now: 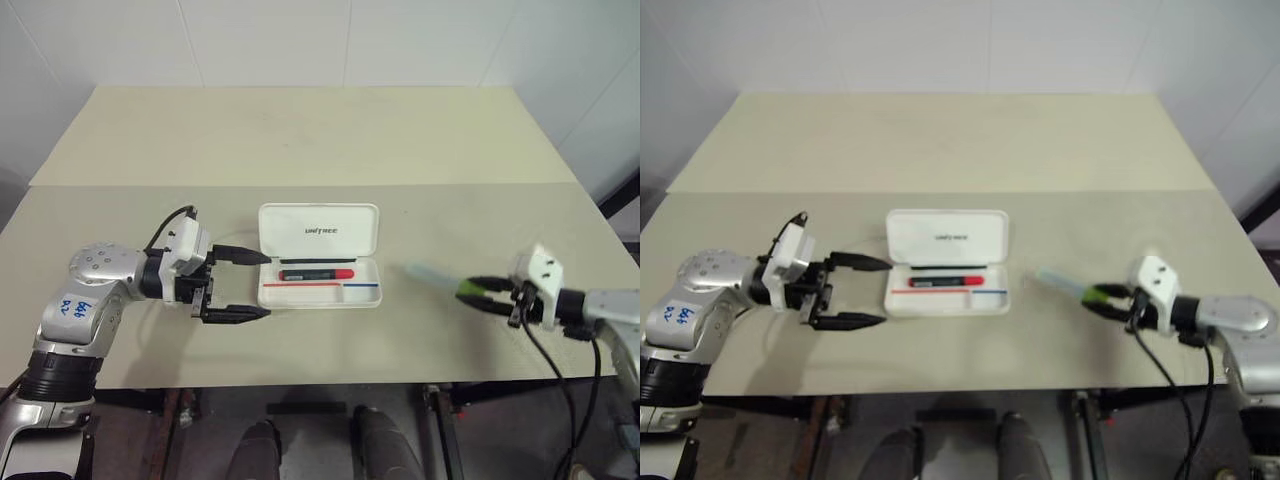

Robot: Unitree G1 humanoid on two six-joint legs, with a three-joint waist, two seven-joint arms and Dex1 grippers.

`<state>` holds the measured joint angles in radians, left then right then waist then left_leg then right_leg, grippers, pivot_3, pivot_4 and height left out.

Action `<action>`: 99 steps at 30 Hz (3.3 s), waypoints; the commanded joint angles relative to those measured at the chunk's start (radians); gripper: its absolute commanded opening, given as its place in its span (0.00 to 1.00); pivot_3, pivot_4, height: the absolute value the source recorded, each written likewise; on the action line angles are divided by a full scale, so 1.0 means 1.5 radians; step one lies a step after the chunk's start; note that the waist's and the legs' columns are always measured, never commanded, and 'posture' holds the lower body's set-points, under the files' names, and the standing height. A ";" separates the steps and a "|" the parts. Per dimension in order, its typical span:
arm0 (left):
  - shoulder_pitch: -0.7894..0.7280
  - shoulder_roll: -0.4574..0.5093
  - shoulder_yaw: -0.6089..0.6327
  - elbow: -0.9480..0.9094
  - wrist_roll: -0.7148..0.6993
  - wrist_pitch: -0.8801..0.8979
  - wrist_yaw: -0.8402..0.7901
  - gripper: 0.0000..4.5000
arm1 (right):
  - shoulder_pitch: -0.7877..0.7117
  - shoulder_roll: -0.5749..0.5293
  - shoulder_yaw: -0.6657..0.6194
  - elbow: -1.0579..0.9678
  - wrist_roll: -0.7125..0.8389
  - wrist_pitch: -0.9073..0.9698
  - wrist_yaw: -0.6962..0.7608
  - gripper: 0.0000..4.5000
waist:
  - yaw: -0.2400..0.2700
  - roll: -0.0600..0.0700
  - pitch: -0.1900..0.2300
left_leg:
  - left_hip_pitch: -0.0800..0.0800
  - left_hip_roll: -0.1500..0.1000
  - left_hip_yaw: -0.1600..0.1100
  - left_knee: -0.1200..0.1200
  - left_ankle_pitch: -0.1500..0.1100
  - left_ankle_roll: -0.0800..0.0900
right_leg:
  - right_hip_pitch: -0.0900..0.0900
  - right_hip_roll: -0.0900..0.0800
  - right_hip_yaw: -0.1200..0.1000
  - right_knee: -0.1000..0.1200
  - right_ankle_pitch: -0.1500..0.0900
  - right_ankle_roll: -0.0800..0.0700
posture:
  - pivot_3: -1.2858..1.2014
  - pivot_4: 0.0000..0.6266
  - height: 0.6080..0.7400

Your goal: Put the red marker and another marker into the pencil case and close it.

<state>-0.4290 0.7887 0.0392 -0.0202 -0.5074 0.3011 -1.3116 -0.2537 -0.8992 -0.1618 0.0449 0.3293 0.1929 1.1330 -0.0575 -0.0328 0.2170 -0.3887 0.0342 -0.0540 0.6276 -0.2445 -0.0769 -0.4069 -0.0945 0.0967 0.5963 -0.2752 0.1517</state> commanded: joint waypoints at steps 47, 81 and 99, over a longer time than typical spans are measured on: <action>0.096 0.058 0.116 -0.027 -0.010 -0.012 0.027 1.00 | -0.270 0.309 0.359 0.022 -0.117 0.088 0.001 0.25 | 0.000 0.000 0.000 | -0.001 0.000 -0.001 -0.004 -0.001 -0.001 | -0.004 0.000 -0.001 0.003 0.004 0.009 | 0.52 0.24 1.00; 0.089 0.040 0.110 -0.027 -0.009 -0.020 0.044 1.00 | -0.340 0.323 0.355 0.135 -0.141 0.008 0.060 0.48 | 0.000 0.000 0.000 | 0.000 0.000 -0.001 -0.004 0.000 -0.001 | -0.003 0.000 -0.001 0.004 0.004 0.009 | 0.52 0.24 1.00; 0.096 0.038 0.110 -0.035 -0.011 -0.017 0.046 1.00 | -0.341 0.333 0.313 0.054 -0.087 0.063 0.050 0.70 | -0.001 0.000 0.000 | -0.001 0.000 -0.001 -0.005 0.000 -0.001 | -0.004 0.000 -0.001 0.003 0.004 0.009 | 0.52 0.24 1.00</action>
<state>-0.2841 0.8443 0.1871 -0.0357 -0.5058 0.2828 -1.2439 -0.7636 -0.3989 0.3428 0.1768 0.1710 0.2832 1.2141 -0.0591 -0.0328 0.2169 -0.3895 0.0343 -0.0552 0.6197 -0.2447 -0.0788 -0.4128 -0.0946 0.0952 0.6014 -0.2690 0.1650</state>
